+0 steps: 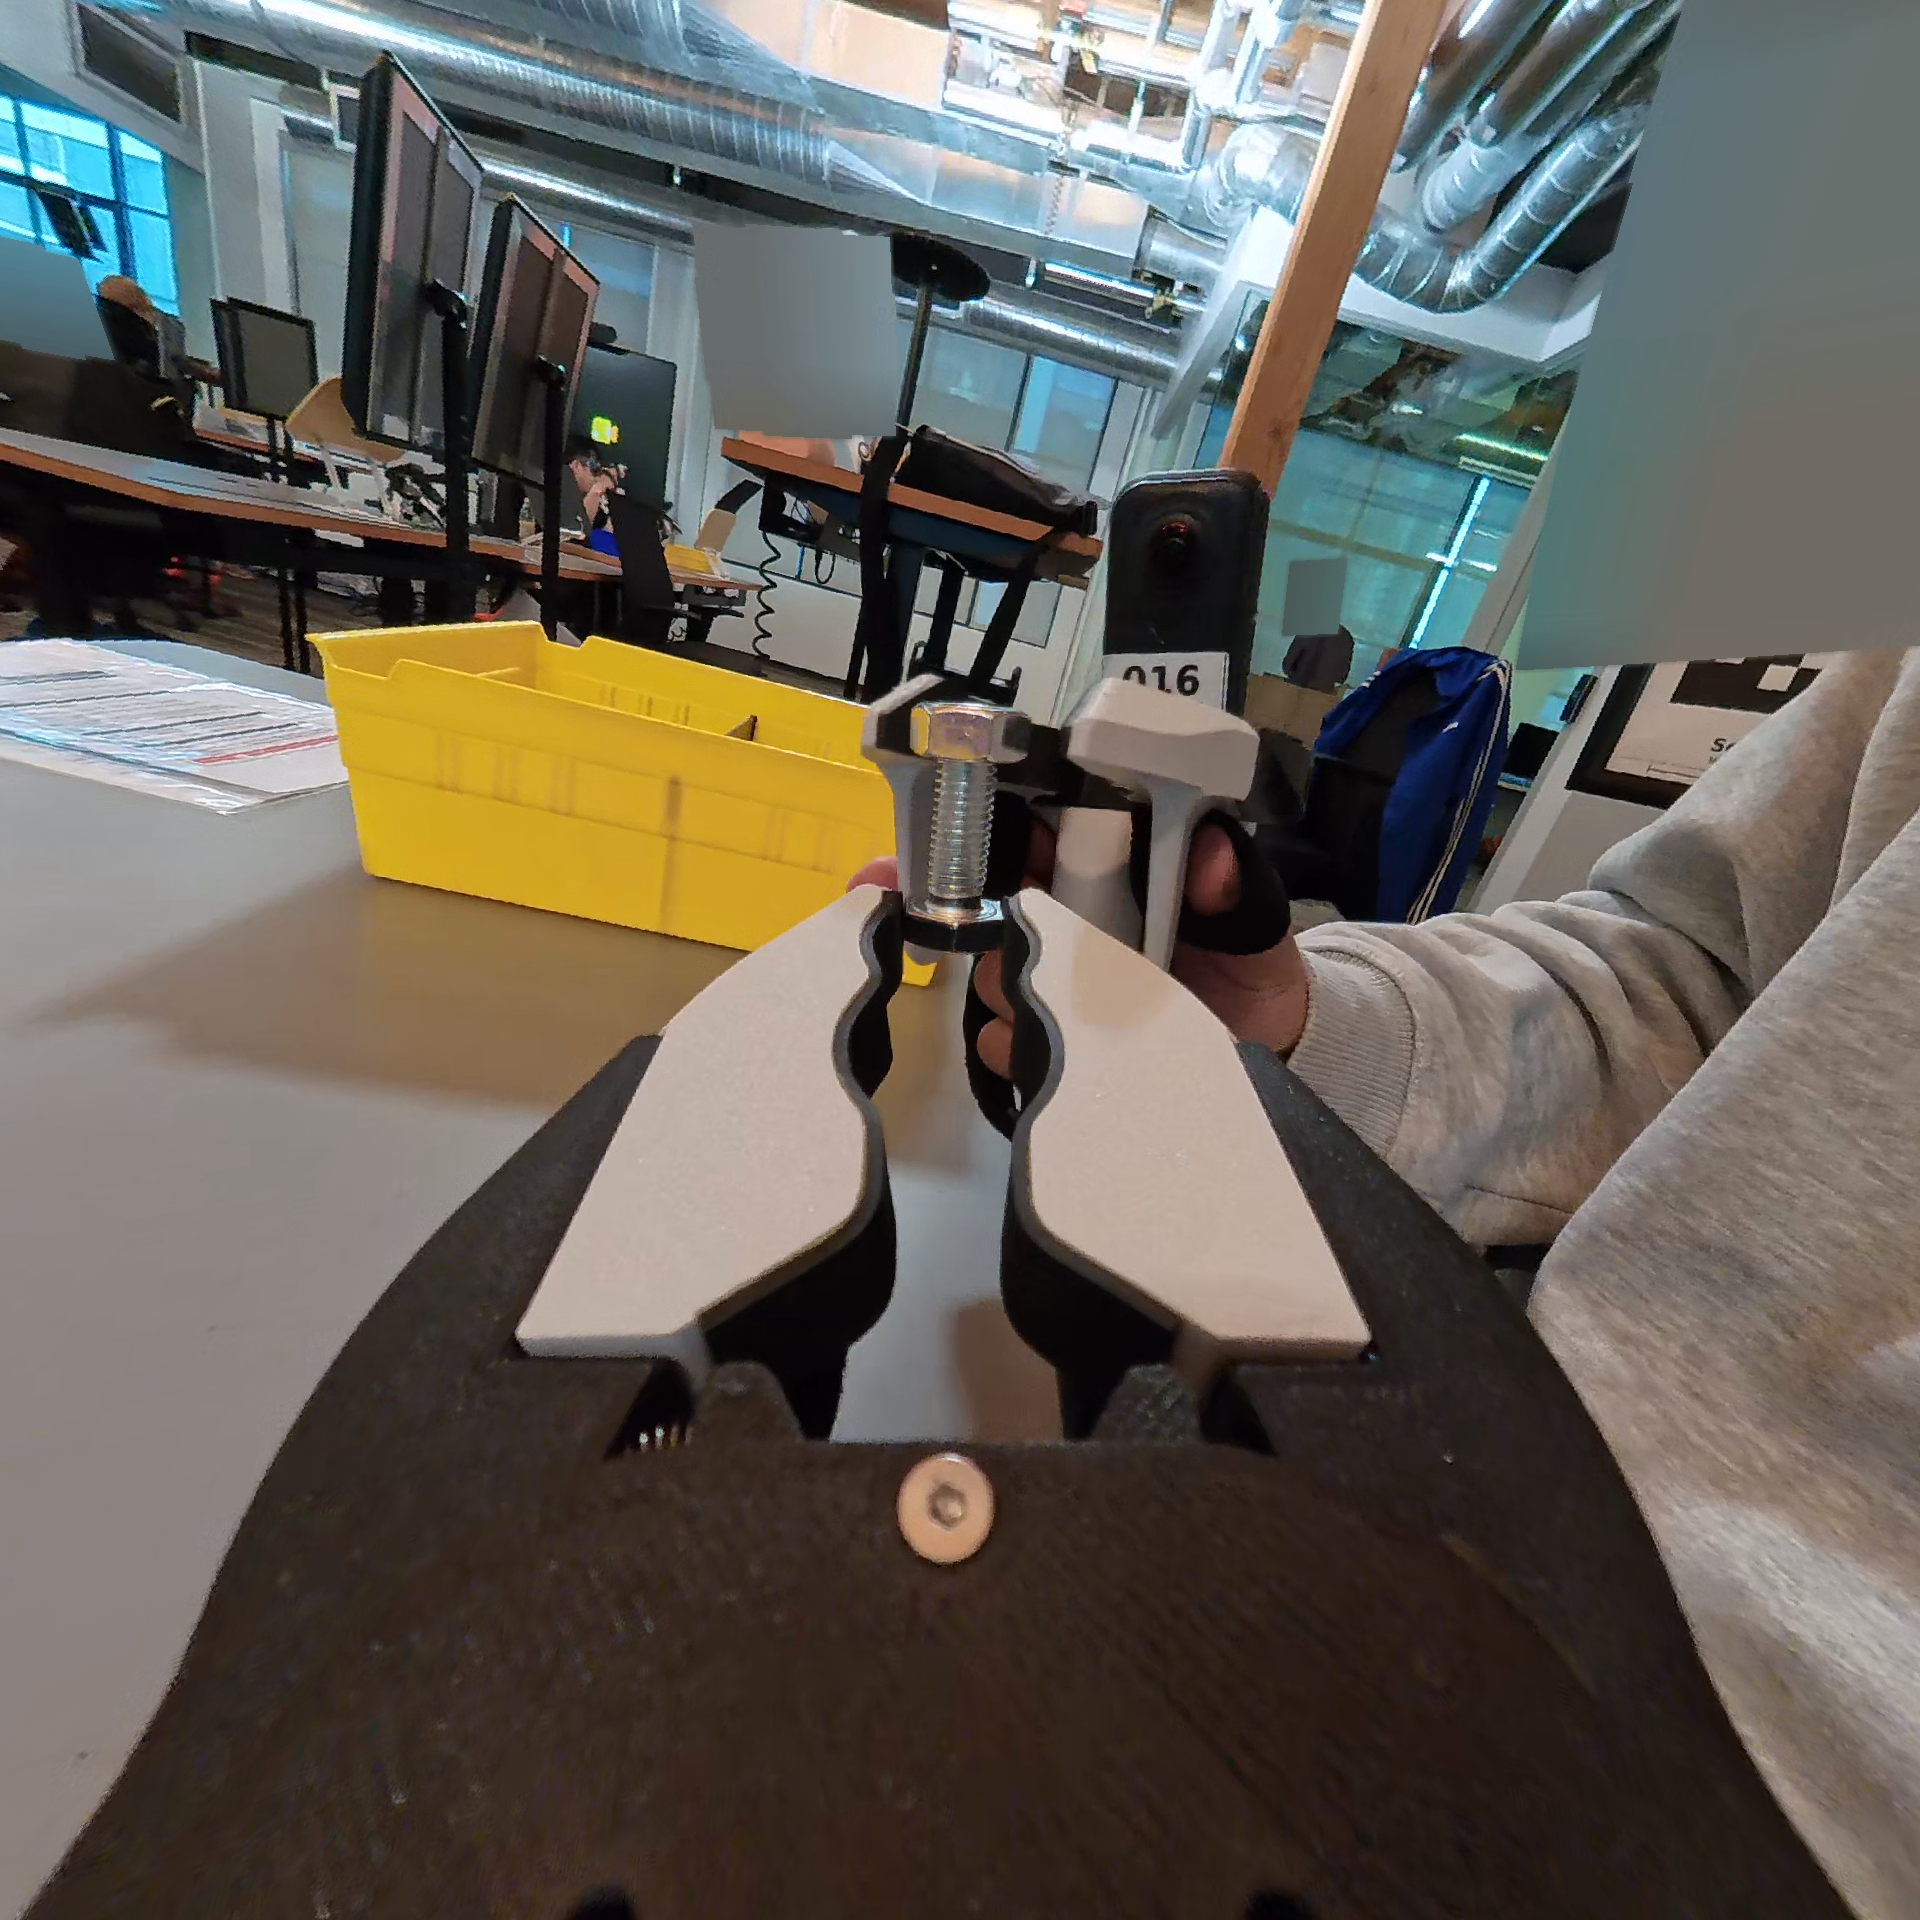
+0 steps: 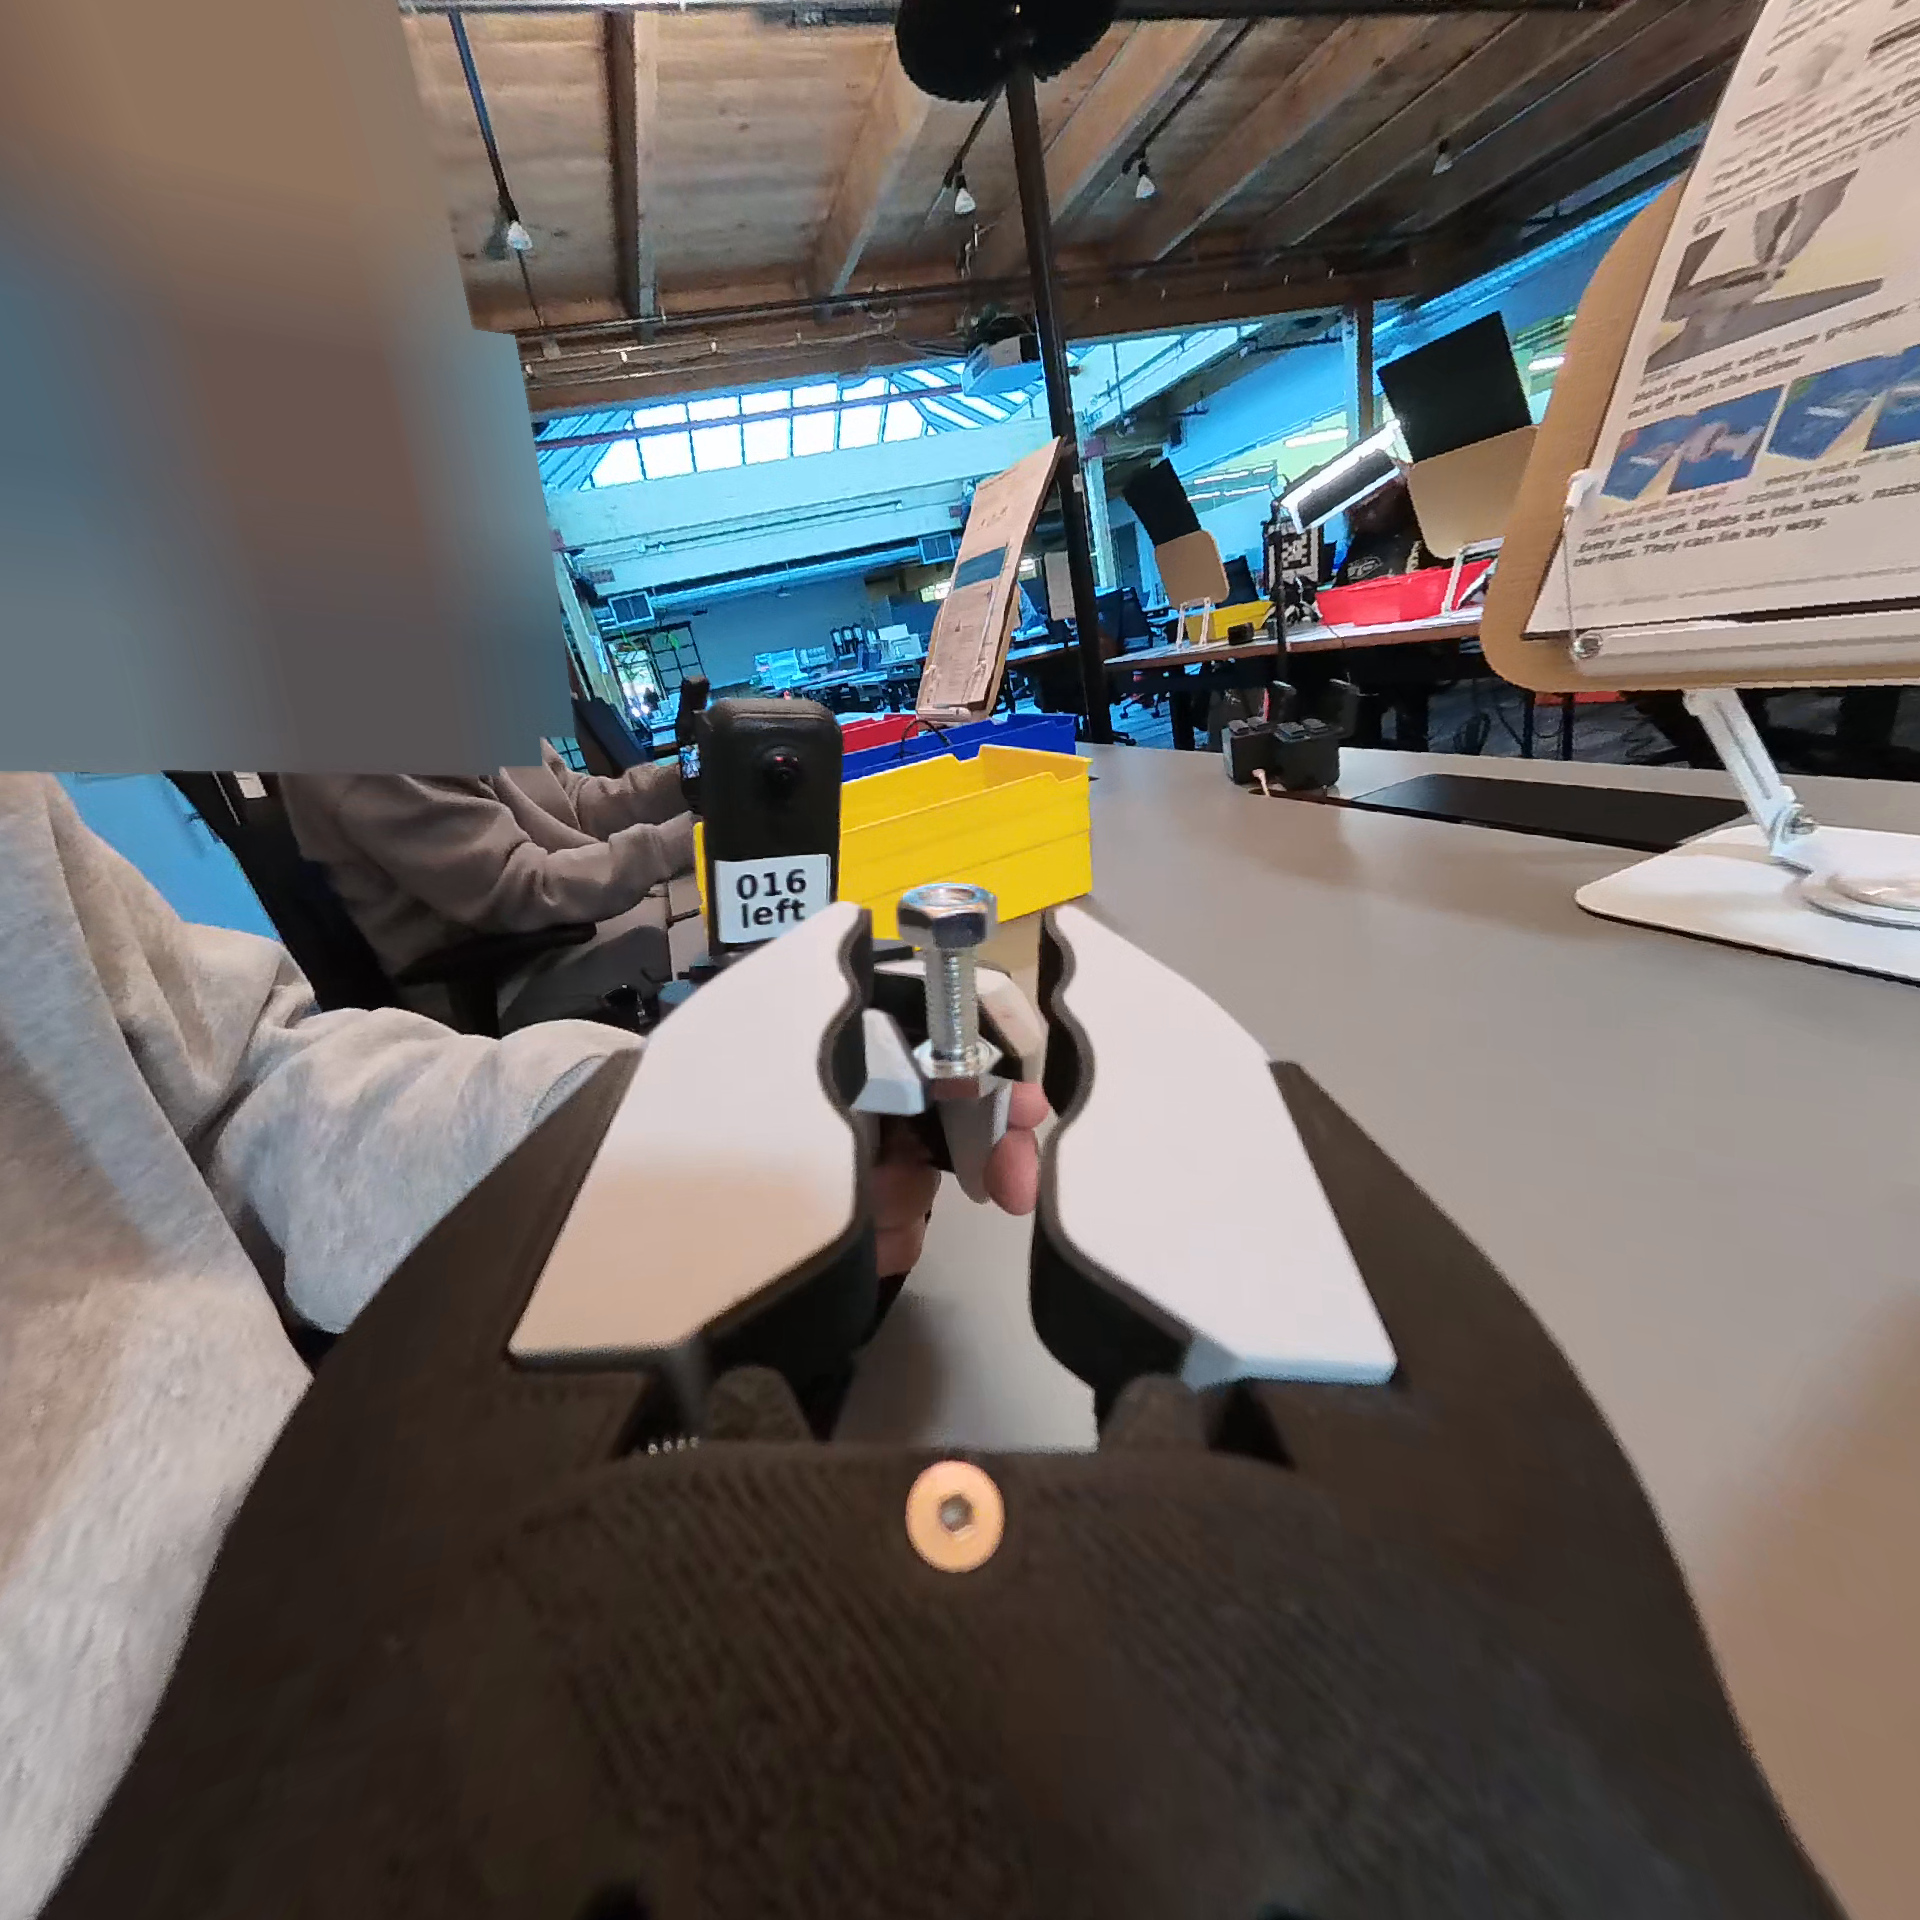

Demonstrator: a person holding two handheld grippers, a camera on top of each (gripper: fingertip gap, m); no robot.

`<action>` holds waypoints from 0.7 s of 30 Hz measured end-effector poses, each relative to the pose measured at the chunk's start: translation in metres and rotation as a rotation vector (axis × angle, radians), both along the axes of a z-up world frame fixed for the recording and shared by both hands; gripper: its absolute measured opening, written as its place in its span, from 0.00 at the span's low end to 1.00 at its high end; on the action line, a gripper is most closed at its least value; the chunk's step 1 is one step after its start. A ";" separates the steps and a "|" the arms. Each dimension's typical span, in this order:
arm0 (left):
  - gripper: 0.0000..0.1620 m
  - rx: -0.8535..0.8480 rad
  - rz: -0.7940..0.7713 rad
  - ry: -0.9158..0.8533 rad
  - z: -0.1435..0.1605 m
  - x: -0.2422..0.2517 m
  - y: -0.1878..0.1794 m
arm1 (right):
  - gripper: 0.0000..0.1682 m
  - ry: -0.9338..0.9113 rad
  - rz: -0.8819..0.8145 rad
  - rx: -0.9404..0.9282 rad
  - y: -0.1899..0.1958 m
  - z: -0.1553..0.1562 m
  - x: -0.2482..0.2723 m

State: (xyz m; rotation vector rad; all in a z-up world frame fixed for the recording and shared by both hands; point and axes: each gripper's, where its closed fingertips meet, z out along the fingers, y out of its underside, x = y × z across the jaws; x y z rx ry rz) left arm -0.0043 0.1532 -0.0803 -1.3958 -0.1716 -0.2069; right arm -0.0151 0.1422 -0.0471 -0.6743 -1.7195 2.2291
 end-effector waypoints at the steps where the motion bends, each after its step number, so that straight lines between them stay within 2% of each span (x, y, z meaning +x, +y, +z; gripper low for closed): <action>1: 0.12 0.001 -0.001 0.003 0.000 0.001 0.000 | 0.18 -0.009 -0.005 -0.003 0.001 -0.001 -0.002; 4: 0.12 0.001 0.012 -0.003 0.000 -0.002 0.000 | 0.19 -0.075 -0.002 -0.066 0.010 -0.004 -0.010; 6: 0.12 0.010 0.011 -0.012 0.001 -0.003 -0.001 | 0.15 -0.127 -0.036 -0.115 0.022 -0.007 -0.019; 9: 0.12 0.009 0.013 -0.007 0.001 -0.003 -0.001 | 0.16 -0.131 -0.036 -0.163 0.030 -0.002 -0.020; 15: 0.12 -0.002 0.008 0.001 -0.001 -0.001 0.000 | 0.18 -0.017 0.016 -0.068 0.005 0.005 0.000; 21: 0.12 -0.004 0.010 -0.004 -0.001 -0.002 0.001 | 0.18 -0.080 0.005 -0.080 0.009 -0.003 -0.008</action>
